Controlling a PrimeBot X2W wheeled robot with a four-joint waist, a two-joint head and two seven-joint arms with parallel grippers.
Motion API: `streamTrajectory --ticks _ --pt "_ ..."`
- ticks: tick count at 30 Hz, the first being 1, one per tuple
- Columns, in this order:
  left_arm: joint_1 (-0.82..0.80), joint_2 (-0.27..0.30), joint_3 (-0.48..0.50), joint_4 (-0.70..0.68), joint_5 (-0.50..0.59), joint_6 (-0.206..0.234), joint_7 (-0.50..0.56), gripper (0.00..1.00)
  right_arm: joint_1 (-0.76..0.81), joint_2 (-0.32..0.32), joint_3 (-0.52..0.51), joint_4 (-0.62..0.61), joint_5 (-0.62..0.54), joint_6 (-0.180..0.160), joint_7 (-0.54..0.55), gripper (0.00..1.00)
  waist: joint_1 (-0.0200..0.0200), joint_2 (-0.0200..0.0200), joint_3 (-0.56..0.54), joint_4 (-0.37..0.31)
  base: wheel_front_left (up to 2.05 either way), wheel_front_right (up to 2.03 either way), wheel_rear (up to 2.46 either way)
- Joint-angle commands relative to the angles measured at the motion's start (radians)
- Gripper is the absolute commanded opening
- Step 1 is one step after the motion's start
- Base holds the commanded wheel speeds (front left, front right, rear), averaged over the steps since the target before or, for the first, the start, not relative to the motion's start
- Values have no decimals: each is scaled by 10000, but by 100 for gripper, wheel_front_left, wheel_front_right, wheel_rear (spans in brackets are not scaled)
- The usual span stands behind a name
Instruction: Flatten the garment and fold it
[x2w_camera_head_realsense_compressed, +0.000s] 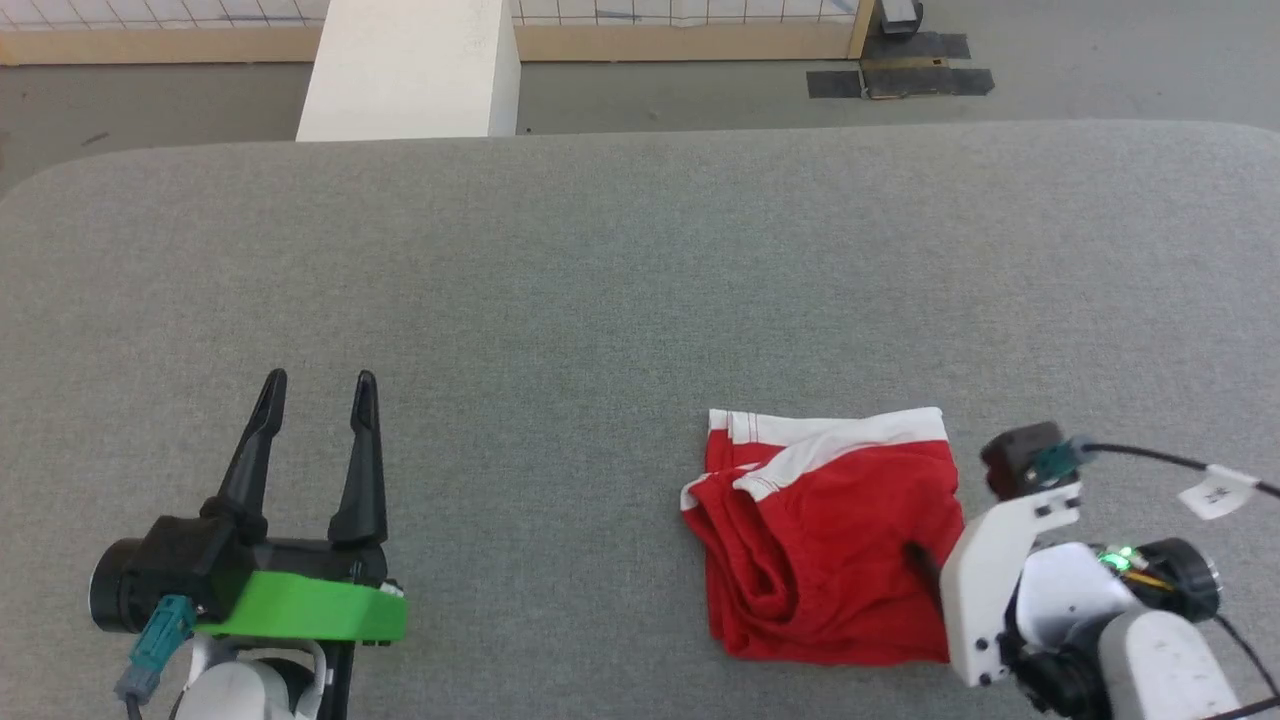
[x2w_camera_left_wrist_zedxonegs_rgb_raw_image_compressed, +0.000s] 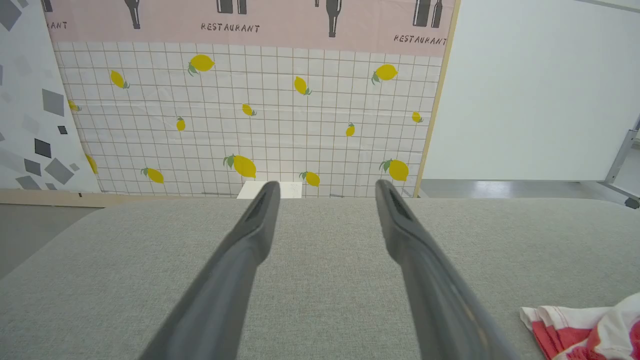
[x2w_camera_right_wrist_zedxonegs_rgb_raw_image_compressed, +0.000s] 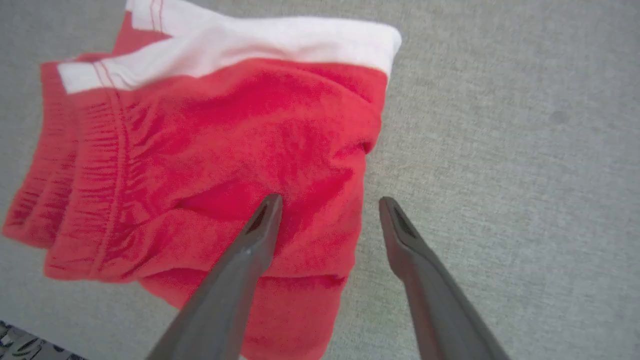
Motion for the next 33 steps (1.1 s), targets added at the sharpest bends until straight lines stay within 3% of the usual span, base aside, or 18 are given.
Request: streamTrajectory --ticks 1,8,9,10,17,26,33 --pt "-32 80 6 -20 -39 -67 -47 100 71 84 99 225 -100 -15 -87 100 0 0 29 -8 0 0 0" --pt "-88 112 -41 48 -76 -67 -47 100 -123 173 260 1531 -320 -15 -464 100 0 0 58 44 0 0 0" --pt "-81 115 -34 52 -81 -67 -47 100 -166 144 306 1648 -342 -15 -507 40 0 0 58 42 0 0 0" --pt "-69 118 -19 50 -84 -67 -47 100 -230 108 366 1749 -320 -15 -587 0 0 0 67 27 0 0 0" --pt "84 116 340 -166 -107 -67 -47 100 -902 -601 1195 1752 152 -15 -798 0 0 0 304 -762 0 0 0" --pt "235 257 1244 -823 -162 -66 -47 100 -2851 -2593 3354 1691 1585 -15 -377 0 0 0 1095 -3250 0 0 0" --pt "155 875 1208 -1284 -151 -66 -47 100 -4274 -3394 3942 2295 2203 -15 -816 0 0 0 1958 -4646 0 0 0"
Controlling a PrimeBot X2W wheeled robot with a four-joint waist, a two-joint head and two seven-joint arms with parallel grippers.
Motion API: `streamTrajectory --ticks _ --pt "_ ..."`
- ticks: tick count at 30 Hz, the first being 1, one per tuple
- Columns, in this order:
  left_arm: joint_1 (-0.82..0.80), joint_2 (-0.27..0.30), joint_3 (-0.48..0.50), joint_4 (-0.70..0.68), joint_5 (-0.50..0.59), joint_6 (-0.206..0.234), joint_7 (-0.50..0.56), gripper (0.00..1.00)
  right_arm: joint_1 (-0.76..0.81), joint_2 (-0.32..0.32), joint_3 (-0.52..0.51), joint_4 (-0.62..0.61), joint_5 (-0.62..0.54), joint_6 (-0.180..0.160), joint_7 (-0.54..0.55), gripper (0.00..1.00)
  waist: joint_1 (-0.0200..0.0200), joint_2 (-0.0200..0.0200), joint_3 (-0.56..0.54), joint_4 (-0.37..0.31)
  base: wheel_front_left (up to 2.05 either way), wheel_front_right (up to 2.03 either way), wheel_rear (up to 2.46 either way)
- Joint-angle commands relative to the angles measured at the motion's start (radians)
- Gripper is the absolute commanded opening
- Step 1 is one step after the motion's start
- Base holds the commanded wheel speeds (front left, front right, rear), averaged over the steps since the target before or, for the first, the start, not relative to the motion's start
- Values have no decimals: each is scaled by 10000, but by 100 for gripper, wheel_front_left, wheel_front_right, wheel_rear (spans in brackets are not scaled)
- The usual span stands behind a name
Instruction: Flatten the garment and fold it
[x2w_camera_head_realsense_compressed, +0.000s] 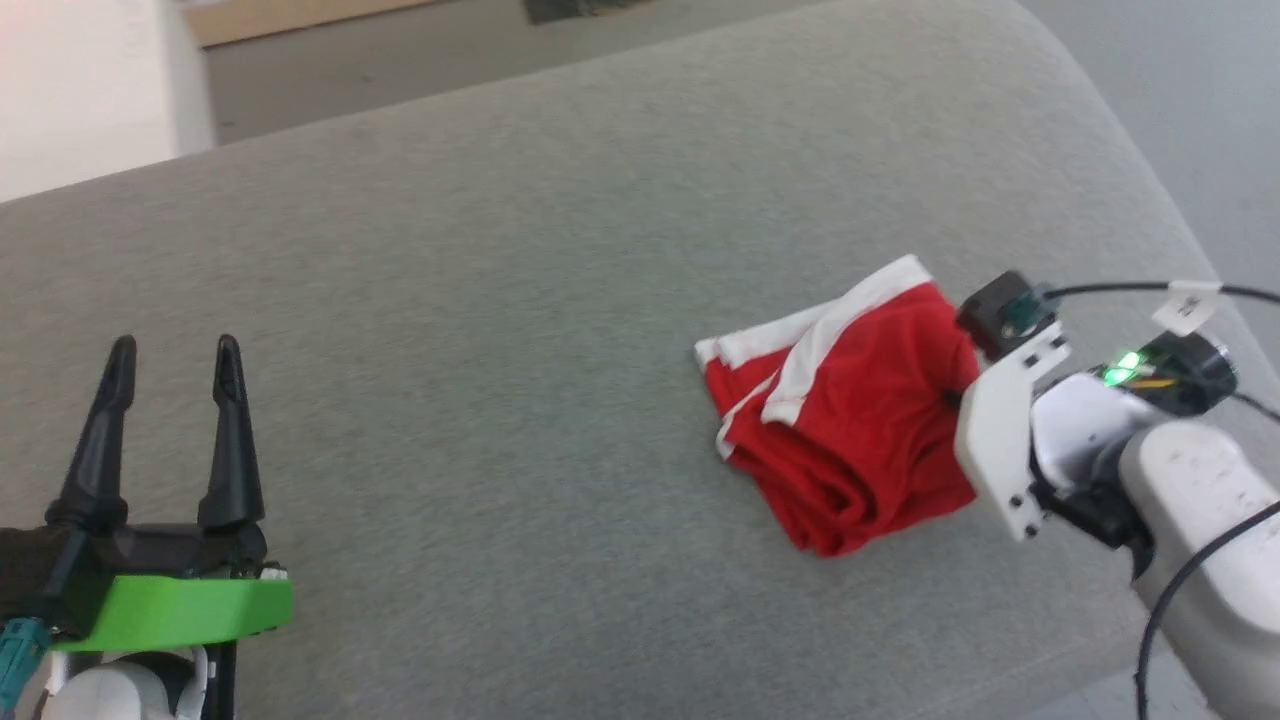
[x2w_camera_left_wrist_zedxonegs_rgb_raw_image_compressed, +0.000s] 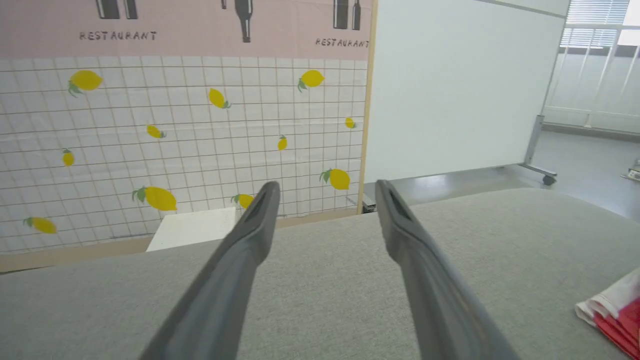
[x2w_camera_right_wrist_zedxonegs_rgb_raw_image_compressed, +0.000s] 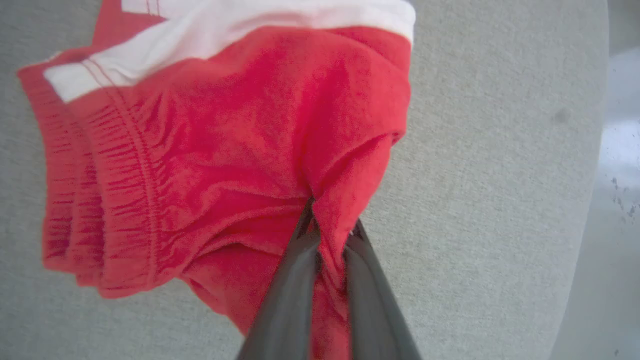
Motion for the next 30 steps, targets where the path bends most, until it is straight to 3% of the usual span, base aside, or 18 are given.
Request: streamTrajectory --ticks 1,11,15,20,21,23,30 --pt "-24 167 -30 -69 -135 -66 -45 100 -262 -137 -22 172 128 -19 -159 0 0 0 1113 -1386 0 0 0" --pt "-115 999 -201 -557 -206 -67 76 100 -1490 -1273 -465 1654 -162 -19 -1622 0 0 0 2120 -1333 0 0 0" --pt "-163 1314 -67 -949 -263 -59 287 100 -2003 -1630 -1452 2539 -829 -19 -2226 0 0 0 2703 -873 0 0 0" --pt "-112 1507 168 -1209 -345 -11 409 100 -2240 -1536 -2386 3011 -1669 -19 -2569 0 0 0 3014 -697 0 0 0" --pt "-89 1529 198 -1242 -365 -8 420 100 -2252 -1472 -2526 3062 -1806 -19 -2618 4 0 0 3043 -684 0 0 0" --pt "-42 1577 224 -1298 -378 -5 454 100 -2230 -1365 -2815 3157 -2110 -19 -2683 100 0 0 3087 -648 0 0 0" --pt "-22 1465 71 -1107 -414 51 372 100 -2188 -1069 -4267 2773 -2582 -19 -3270 100 0 0 2705 -525 0 0 0"
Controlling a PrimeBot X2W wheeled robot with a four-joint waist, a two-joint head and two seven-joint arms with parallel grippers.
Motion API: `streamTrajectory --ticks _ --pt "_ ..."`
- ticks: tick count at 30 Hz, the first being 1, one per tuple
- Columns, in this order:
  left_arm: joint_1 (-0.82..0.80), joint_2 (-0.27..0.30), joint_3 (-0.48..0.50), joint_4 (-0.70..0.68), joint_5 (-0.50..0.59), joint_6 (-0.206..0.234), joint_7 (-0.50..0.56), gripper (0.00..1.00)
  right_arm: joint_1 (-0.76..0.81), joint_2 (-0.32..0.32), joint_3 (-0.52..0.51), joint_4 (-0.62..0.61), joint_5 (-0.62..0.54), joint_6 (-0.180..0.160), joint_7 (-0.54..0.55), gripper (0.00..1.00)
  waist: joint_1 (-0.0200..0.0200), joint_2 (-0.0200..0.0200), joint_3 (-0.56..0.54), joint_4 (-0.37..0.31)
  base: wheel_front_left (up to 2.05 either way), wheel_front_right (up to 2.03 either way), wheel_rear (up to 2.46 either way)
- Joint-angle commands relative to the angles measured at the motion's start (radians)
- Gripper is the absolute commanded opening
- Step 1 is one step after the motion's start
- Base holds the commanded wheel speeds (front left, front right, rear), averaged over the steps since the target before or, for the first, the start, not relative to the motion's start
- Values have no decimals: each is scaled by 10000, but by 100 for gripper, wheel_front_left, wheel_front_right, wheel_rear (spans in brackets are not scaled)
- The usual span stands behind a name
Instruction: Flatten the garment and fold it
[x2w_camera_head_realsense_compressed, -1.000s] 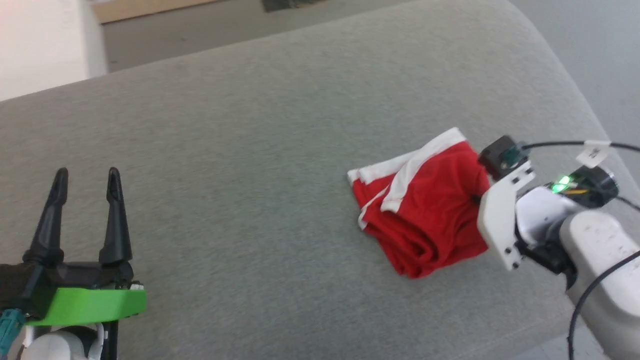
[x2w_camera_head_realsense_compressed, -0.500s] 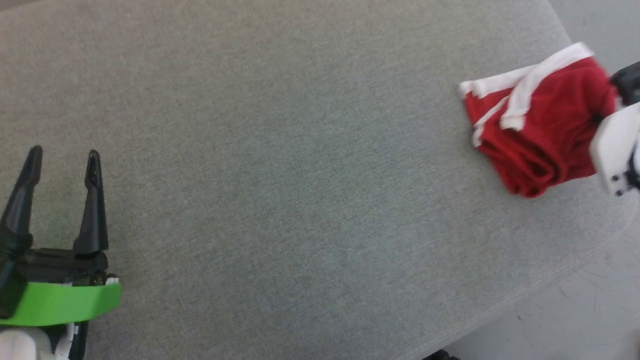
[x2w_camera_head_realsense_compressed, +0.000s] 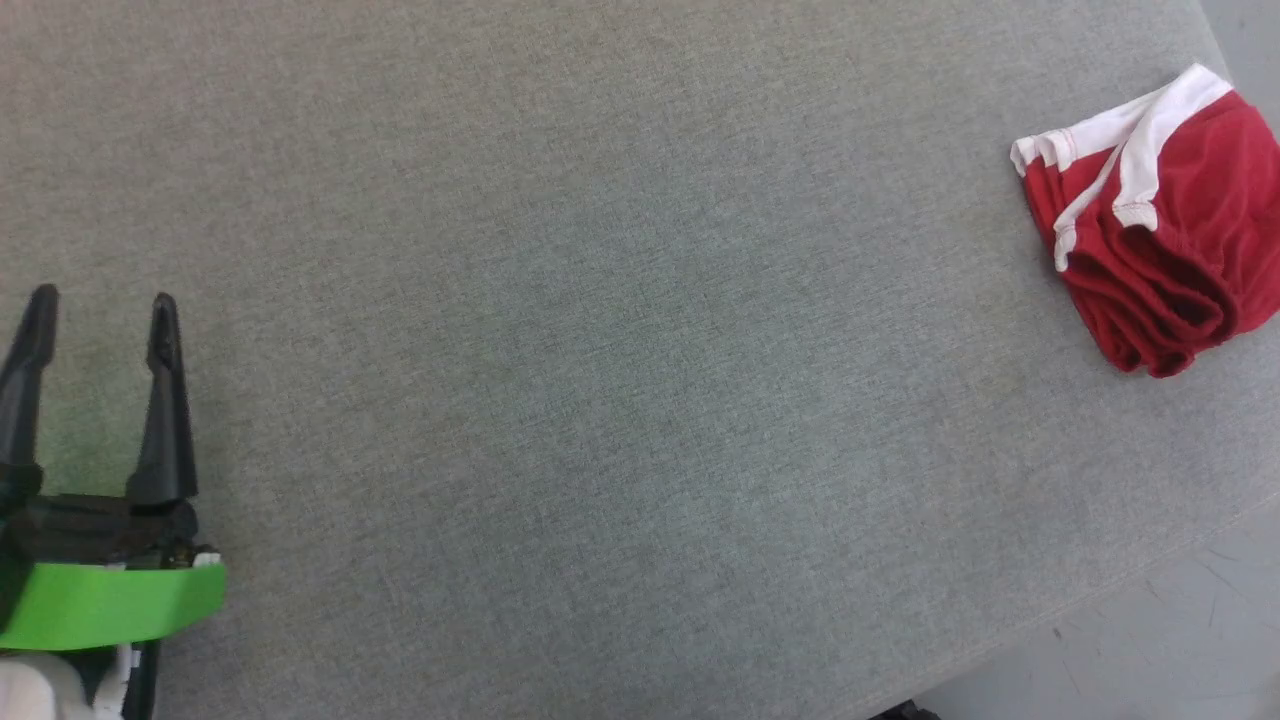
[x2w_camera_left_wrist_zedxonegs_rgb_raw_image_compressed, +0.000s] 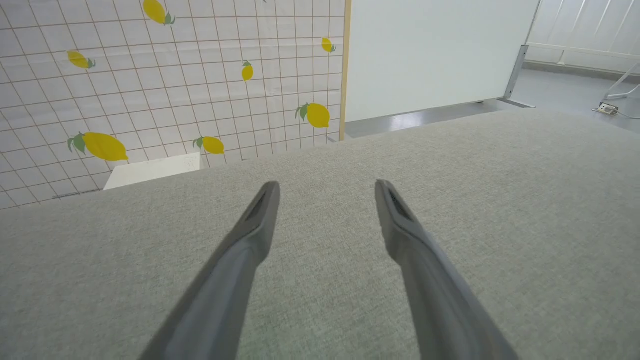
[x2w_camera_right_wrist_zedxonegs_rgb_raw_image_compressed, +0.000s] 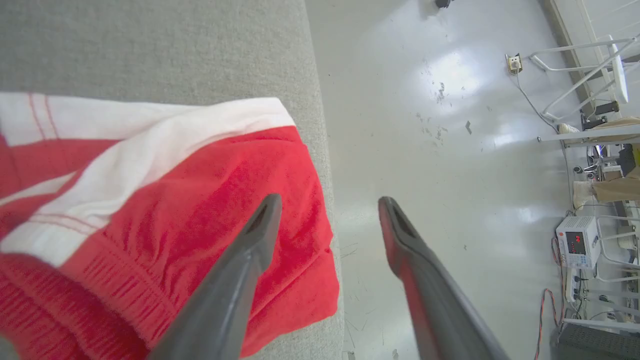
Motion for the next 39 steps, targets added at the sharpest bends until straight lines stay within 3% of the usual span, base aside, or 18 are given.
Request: streamTrajectory --ticks 1,8,13,17,19,25,29,39 --pt "-46 -102 -88 116 -76 38 -115 100 -83 113 -365 -338 6 -19 -317 100 -1 -1 -367 116 0 0 0" --pt "-215 -667 -385 873 -163 160 -373 100 -51 1347 -1702 -2775 552 -19 -1951 100 -1 -1 -1610 599 0 0 0" --pt "-364 -1105 -413 1360 -193 304 -459 100 406 2741 -1600 -4494 1096 -19 -2803 100 -1 -1 -2604 1211 0 0 0" --pt "-304 -1468 -319 1613 -208 413 -478 100 1177 4005 -1506 -5280 1315 -19 -3557 100 -1 -1 -3321 1766 0 0 0" --pt "-295 -1630 -326 1710 -170 420 -480 100 1656 4314 -1295 -5488 1011 -19 -3929 100 -1 -1 -3607 2079 0 0 0" --pt "-250 -1983 -396 2169 10 545 -482 100 2868 4894 -1107 -5275 551 -19 -5310 100 -1 -1 -4155 2864 0 0 0" --pt "-322 -2179 -514 2525 89 594 -483 100 3568 4914 -770 -4427 1307 -19 -6179 100 -1 -1 -4475 3380 0 0 0" --pt "-709 -2500 -793 3404 154 668 -484 100 5124 4918 -204 -3245 1614 -19 -6796 100 -1 -1 -4813 4211 0 0 0"
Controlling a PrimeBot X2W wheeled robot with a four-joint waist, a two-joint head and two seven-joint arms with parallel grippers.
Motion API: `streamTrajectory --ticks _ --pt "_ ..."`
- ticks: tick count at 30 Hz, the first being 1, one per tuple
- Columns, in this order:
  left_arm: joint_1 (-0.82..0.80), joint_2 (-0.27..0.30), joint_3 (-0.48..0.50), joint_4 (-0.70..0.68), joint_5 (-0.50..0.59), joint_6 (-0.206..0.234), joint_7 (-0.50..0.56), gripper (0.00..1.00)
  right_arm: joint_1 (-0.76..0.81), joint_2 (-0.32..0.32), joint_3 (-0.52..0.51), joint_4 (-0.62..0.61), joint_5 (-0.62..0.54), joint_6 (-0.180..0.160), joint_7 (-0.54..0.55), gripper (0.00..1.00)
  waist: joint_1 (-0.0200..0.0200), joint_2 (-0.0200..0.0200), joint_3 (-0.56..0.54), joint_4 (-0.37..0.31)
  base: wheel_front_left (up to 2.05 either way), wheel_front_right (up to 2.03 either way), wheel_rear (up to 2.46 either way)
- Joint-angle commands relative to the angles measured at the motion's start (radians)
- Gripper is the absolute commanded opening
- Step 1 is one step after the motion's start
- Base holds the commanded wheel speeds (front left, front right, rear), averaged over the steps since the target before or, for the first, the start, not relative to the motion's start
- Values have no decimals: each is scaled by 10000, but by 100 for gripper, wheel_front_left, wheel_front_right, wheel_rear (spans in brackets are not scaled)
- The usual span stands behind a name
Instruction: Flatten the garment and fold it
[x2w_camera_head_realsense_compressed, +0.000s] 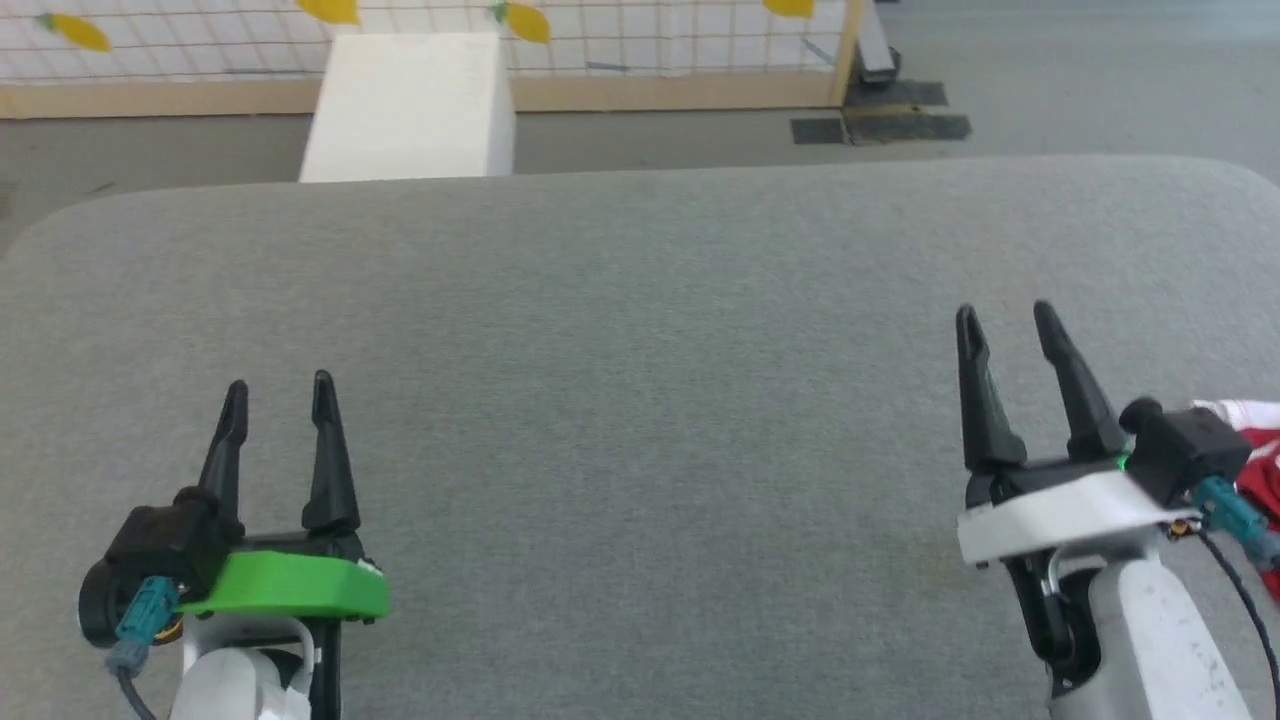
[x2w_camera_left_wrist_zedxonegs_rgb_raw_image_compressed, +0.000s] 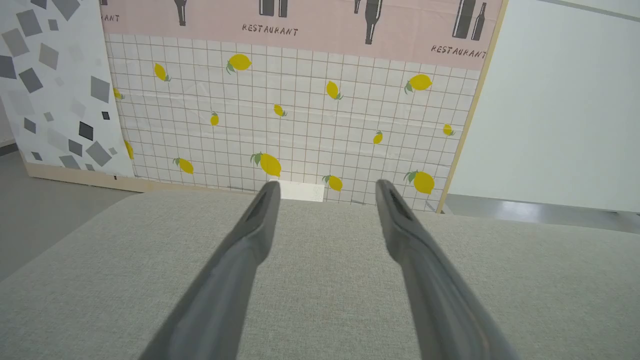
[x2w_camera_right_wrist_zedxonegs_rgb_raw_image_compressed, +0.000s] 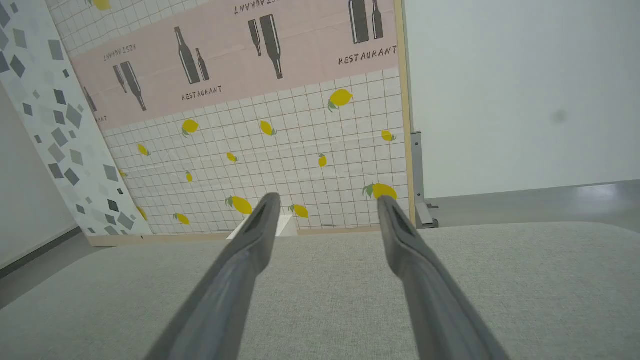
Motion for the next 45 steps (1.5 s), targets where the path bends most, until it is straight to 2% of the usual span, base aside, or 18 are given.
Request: streamTrajectory --ticks 1,11,19,20,45 --pt "-184 -68 -36 72 67 51 -46 100 242 1 -30 71 -66 -13 -87 100 0 0 -393 486 0 0 0" --pt "29 -252 -328 832 280 6 -47 100 1594 2 -183 225 -234 -13 -97 100 0 0 -641 564 0 0 0" --pt "157 -303 -426 1541 424 -55 -47 100 1999 2 -340 356 -311 -13 -98 100 0 0 -741 454 0 0 0" --pt "170 -309 -430 1588 433 -56 -47 0 2020 2 -342 361 -297 -13 -98 0 0 0 -752 441 0 0 0" --pt "209 -310 -467 1307 647 81 399 0 1929 -1 -296 21 -603 -2 355 0 0 0 -801 365 0 0 0"
